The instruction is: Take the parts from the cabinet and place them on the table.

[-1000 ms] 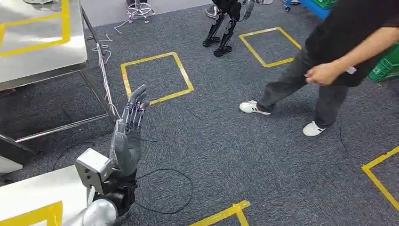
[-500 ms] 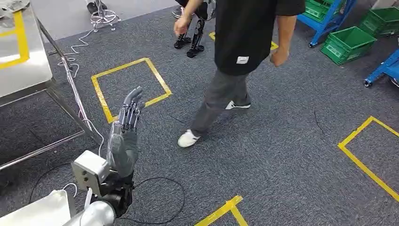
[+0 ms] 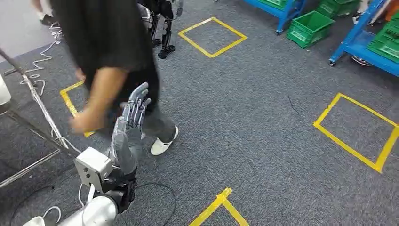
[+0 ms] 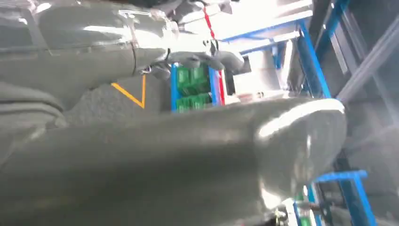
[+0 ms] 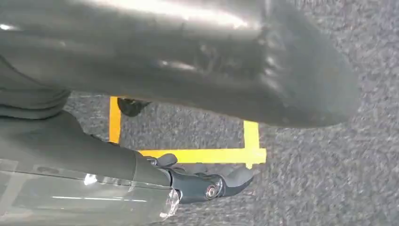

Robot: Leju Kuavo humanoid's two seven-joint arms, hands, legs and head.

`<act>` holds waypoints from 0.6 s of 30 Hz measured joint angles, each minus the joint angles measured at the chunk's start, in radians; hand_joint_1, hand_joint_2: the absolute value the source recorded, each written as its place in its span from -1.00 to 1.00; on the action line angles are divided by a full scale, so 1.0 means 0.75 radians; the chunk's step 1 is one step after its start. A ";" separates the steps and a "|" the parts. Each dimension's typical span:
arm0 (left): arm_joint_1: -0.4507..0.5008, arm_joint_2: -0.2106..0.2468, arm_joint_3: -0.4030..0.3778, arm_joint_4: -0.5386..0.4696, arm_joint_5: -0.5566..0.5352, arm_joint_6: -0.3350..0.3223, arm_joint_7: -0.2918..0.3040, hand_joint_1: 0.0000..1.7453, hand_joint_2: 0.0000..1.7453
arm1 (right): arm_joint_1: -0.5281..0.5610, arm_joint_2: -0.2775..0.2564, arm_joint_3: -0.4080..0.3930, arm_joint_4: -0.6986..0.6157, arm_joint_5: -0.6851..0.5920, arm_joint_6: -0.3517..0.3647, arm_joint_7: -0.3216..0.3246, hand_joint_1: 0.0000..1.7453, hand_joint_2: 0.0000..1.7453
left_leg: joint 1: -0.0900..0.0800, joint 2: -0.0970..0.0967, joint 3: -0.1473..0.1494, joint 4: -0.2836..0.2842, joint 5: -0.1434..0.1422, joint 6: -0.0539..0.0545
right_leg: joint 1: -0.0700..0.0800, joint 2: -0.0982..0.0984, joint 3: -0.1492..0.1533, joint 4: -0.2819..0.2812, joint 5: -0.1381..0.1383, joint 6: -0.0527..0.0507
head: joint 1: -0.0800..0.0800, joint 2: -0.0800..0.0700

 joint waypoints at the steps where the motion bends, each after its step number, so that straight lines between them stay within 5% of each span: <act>1: -0.005 0.000 0.001 0.001 0.001 -0.002 0.000 -1.00 -1.00 | 0.004 0.001 -0.005 0.000 -0.001 0.000 0.000 -1.00 -1.00 | 0.008 -0.062 0.004 0.010 -0.014 -0.009 | -0.011 0.009 0.017 -0.015 0.009 -0.005 | -0.002 0.000; 2: -0.005 0.000 0.001 0.001 0.003 -0.003 -0.001 -1.00 -1.00 | 0.000 0.001 -0.006 0.001 -0.001 0.000 0.000 -1.00 -1.00 | 0.011 -0.140 -0.017 0.055 -0.046 -0.010 | -0.015 0.016 0.022 -0.021 0.011 -0.012 | -0.004 0.000; 3: -0.005 -0.001 0.001 0.001 0.003 -0.005 -0.002 -1.00 -1.00 | -0.006 0.001 -0.008 0.001 -0.005 0.000 0.000 -1.00 -1.00 | 0.010 -0.161 -0.066 0.153 -0.097 -0.012 | -0.016 0.032 0.021 -0.021 0.012 -0.017 | -0.013 0.000; 5: -0.005 -0.001 0.001 0.006 0.009 -0.010 0.001 -1.00 -1.00 | -0.011 0.002 -0.008 0.000 -0.009 0.005 0.000 -1.00 -1.00 | 0.012 -0.162 -0.173 0.345 -0.171 -0.017 | -0.014 0.064 0.021 -0.021 0.011 -0.020 | -0.015 0.000; 6: -0.007 -0.001 0.001 0.008 0.009 -0.011 0.001 -1.00 -1.00 | -0.013 0.003 -0.009 0.000 -0.011 0.004 0.000 -1.00 -1.00 | 0.012 -0.160 -0.208 0.392 -0.167 -0.018 | -0.014 0.083 0.021 -0.020 0.010 -0.020 | -0.016 0.000; 7: -0.009 -0.001 0.001 0.008 0.009 -0.012 0.001 -1.00 -1.00 | -0.012 0.004 -0.009 0.000 -0.012 0.004 0.000 -1.00 -1.00 | 0.012 -0.160 -0.209 0.370 -0.130 -0.018 | -0.015 0.100 0.023 -0.020 0.010 -0.019 | -0.016 0.000; 9: -0.019 -0.001 0.001 0.011 0.009 -0.015 0.001 -1.00 -1.00 | -0.013 0.007 -0.009 0.000 -0.012 0.005 0.000 -1.00 -1.00 | 0.016 -0.175 -0.138 0.191 0.003 -0.015 | -0.018 0.135 0.030 -0.016 0.005 -0.011 | -0.016 0.000; 10: -0.026 -0.001 0.001 0.011 0.009 -0.019 0.001 -1.00 -1.00 | -0.015 0.009 -0.010 0.000 -0.012 0.008 0.000 -1.00 -1.00 | 0.020 -0.222 -0.091 0.081 0.065 -0.013 | -0.021 0.150 0.031 -0.011 0.000 -0.005 | -0.016 0.000; 11: -0.032 -0.001 0.001 0.012 0.010 -0.021 0.001 -1.00 -1.00 | -0.018 0.009 -0.010 0.000 -0.013 0.012 0.000 -1.00 -1.00 | 0.027 -0.301 -0.071 0.035 0.055 -0.007 | -0.018 0.162 0.025 -0.004 -0.006 0.005 | -0.013 0.000; 14: -0.040 -0.001 0.001 0.016 0.011 -0.032 0.000 -1.00 -1.00 | -0.017 0.011 -0.014 0.000 -0.028 0.033 0.000 -1.00 -1.00 | 0.018 -0.260 -0.061 0.014 0.049 0.009 | -0.032 0.212 0.009 -0.007 0.001 0.031 | -0.014 0.000; 16: -0.047 -0.003 0.001 0.016 0.011 -0.038 0.000 -1.00 -1.00 | -0.014 0.015 -0.015 0.000 -0.033 0.051 -0.003 -1.00 -1.00 | 0.033 -0.218 -0.048 -0.003 0.056 0.024 | -0.031 0.229 0.005 -0.004 -0.005 0.042 | -0.015 0.000; 18: -0.047 -0.003 0.001 0.016 0.011 -0.040 -0.001 -1.00 -1.00 | -0.018 0.018 -0.016 0.000 -0.035 0.059 -0.004 -1.00 -1.00 | 0.028 -0.180 -0.038 -0.008 0.051 0.037 | -0.025 0.113 -0.055 0.115 -0.075 0.057 | 0.010 0.000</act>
